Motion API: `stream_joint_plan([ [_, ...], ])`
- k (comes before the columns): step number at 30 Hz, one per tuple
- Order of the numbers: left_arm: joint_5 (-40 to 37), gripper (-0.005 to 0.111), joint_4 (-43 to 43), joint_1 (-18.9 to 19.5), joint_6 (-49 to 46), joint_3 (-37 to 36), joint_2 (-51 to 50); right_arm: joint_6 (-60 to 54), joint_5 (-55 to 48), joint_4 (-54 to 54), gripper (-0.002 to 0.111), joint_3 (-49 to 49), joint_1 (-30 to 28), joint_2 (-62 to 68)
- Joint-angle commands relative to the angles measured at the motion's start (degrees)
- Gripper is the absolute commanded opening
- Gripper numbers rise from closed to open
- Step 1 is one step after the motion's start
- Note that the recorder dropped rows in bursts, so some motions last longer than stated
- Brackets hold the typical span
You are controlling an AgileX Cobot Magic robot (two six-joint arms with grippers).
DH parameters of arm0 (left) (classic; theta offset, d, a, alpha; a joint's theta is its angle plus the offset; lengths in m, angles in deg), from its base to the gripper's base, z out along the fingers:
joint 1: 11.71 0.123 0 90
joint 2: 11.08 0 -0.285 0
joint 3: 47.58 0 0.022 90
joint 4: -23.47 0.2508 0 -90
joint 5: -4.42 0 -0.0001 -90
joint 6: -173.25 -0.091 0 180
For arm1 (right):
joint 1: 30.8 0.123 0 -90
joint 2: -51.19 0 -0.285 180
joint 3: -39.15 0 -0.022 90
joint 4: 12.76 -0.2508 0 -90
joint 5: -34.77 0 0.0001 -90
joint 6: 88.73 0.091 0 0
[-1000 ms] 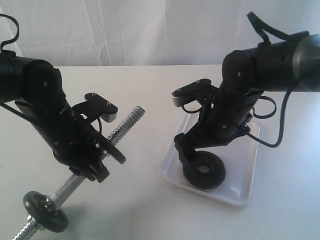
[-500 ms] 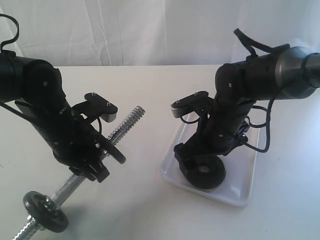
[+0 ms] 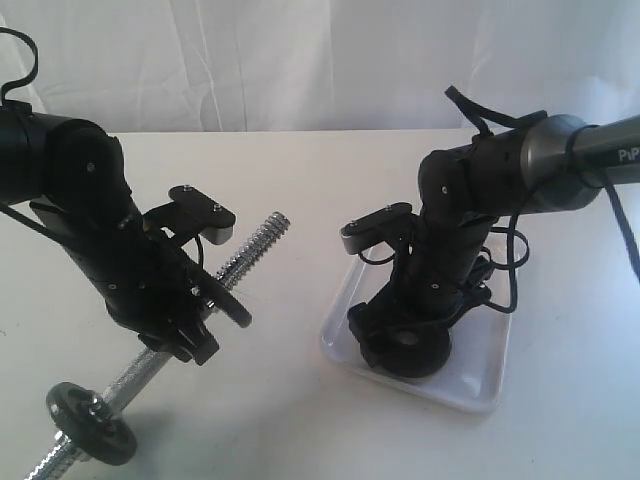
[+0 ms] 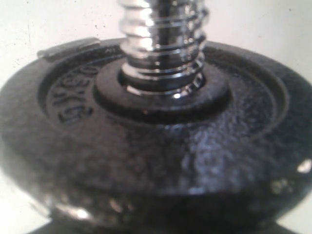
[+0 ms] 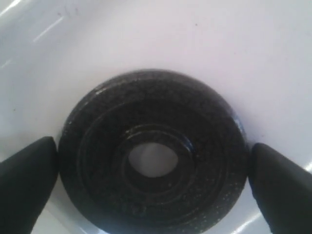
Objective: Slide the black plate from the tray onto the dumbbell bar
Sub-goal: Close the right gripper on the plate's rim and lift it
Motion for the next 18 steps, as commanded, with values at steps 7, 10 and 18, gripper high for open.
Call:
stream_joint_plan([
  [7, 0.8, 0.000, -2.9, -0.1, 0.7, 1.2, 3.0, 2.4, -4.7, -0.3, 0.102, 0.0, 0.2, 3.3],
  [10, 0.8, 0.000, -2.9, -0.1, 0.7, 1.2, 3.0, 3.5, -5.5, -0.3, 0.094, 0.1, 0.2, 3.3],
  [18, 0.8, 0.000, -2.9, -0.1, 0.7, 1.2, 3.0, 4.9, -6.8, -0.3, 0.036, 0.1, 0.2, 3.3],
])
